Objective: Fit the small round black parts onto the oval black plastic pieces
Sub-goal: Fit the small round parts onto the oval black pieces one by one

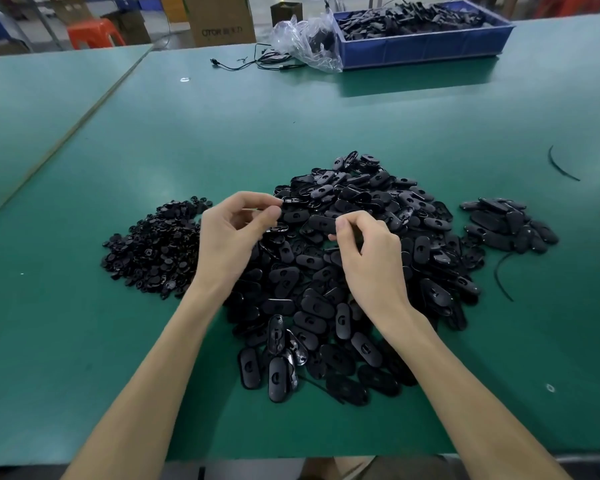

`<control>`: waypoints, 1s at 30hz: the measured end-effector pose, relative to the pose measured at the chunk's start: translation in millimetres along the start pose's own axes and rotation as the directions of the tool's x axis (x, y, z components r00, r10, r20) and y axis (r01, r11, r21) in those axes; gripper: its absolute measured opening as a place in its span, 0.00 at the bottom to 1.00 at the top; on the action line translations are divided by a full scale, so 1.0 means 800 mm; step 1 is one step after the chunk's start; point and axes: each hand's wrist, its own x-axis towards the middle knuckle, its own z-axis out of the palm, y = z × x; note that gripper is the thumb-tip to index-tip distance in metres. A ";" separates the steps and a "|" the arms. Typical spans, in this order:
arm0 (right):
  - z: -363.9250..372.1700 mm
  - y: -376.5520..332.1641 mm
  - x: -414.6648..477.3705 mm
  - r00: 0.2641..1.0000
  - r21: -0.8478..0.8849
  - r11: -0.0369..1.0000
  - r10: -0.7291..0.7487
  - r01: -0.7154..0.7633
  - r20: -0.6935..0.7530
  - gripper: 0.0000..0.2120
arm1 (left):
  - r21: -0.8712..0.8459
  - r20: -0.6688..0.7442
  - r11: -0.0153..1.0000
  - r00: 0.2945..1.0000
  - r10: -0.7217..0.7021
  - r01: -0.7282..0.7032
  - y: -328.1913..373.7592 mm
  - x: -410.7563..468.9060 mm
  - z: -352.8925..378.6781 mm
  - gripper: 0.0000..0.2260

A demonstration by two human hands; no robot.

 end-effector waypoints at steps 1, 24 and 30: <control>0.000 0.000 0.000 1.000 0.017 1.000 0.002 -0.002 -0.003 0.09 | -0.036 0.027 0.999 1.000 -0.004 0.005 0.001 -0.001 0.004 0.05; 0.002 0.006 0.003 0.999 0.088 0.996 0.016 -0.011 -0.047 0.09 | -0.121 0.115 0.992 0.993 0.037 -0.023 0.010 -0.014 0.022 0.10; 0.003 0.006 0.003 0.999 0.085 0.996 0.008 -0.003 -0.051 0.10 | -0.300 0.094 0.953 0.995 -0.021 0.049 0.009 -0.015 0.026 0.10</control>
